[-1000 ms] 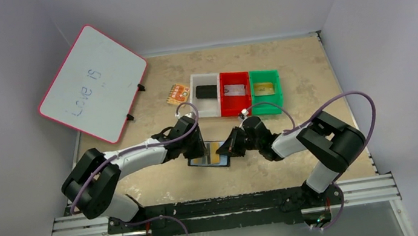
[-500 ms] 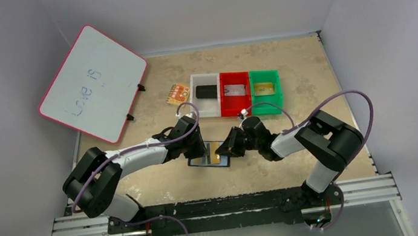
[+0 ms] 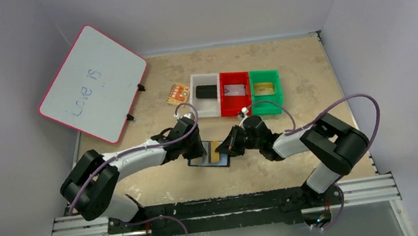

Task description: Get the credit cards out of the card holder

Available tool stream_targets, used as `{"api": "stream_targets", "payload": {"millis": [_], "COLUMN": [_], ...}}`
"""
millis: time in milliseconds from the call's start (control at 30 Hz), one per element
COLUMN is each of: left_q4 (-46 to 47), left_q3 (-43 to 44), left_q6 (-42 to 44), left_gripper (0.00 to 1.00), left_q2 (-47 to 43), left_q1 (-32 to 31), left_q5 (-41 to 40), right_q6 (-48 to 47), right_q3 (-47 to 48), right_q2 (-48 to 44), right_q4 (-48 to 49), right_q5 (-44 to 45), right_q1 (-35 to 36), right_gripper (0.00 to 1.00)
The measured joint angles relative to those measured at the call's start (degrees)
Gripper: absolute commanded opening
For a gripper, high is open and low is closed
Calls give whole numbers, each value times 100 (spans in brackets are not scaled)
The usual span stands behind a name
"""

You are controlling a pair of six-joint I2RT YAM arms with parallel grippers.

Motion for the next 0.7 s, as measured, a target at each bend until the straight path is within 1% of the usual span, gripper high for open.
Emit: {"api": "stream_targets", "payload": {"millis": [200,433,700], "left_q4": [-131,-144,-155], "left_q3": [-72,-72,-72], "left_q6": [-7,-4,-7], "left_gripper": [24,26,30], "left_q2": [-260,-337,-553], "left_q1": [0,0,2], "left_q5": [-210,-229,-286], "right_q6": [-87,-269,-505], "right_q3": [-107,-142,-146], "right_q2": [-516,-1012,-1390], "right_q4": [-452,-909,-1119], "right_q5": [175,358,566], "right_q1": [-2,-7,-7], "right_gripper": [0,0,0]}}
